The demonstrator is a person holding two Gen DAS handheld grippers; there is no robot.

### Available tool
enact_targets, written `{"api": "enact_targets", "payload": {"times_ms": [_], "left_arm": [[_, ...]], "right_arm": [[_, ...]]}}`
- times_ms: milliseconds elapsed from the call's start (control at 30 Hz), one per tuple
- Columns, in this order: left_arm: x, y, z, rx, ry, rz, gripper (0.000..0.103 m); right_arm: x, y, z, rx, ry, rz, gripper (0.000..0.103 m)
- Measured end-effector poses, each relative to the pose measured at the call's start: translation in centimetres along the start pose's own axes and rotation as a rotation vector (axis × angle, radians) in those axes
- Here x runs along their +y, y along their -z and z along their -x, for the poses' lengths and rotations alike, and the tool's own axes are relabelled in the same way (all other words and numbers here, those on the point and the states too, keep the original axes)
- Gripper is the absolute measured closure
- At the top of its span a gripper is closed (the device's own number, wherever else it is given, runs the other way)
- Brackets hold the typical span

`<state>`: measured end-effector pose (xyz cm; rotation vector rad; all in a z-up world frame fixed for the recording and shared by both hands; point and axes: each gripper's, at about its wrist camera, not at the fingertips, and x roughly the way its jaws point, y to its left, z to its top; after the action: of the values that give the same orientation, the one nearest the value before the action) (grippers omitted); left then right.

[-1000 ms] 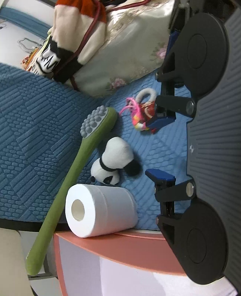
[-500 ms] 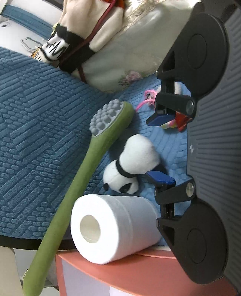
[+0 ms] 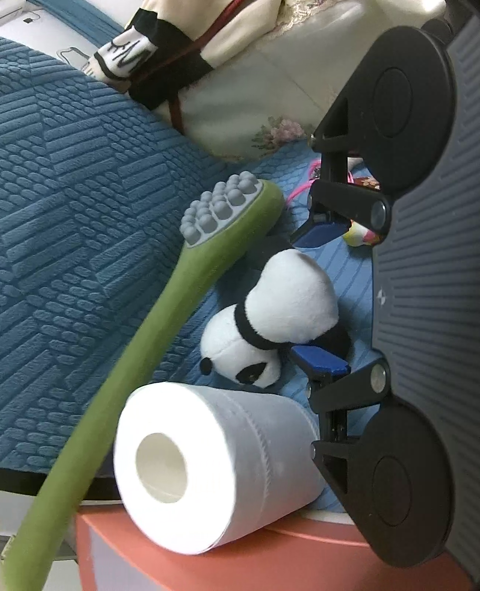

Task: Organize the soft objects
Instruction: 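Lower the left gripper to the panda plush while the right gripper approaches the red foil candy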

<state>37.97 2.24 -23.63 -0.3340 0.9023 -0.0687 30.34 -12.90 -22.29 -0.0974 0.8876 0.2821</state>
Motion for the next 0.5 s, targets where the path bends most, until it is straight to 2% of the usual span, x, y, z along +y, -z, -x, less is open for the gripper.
{"api": "enact_targets", "payload": {"times_ms": [333, 500], "left_arm": [[-0.5, 0.3, -1.3, 0.001, -0.011, 0.002, 0.038], [-0.6, 0.1, -1.5, -0.006, -0.015, -0.013, 0.038]], "right_arm": [[-0.7, 0.2, -0.3, 0.007, 0.006, -0.019, 0.060], [-0.4, 0.3, 0.2, 0.017, -0.003, -0.005, 0.063]]}}
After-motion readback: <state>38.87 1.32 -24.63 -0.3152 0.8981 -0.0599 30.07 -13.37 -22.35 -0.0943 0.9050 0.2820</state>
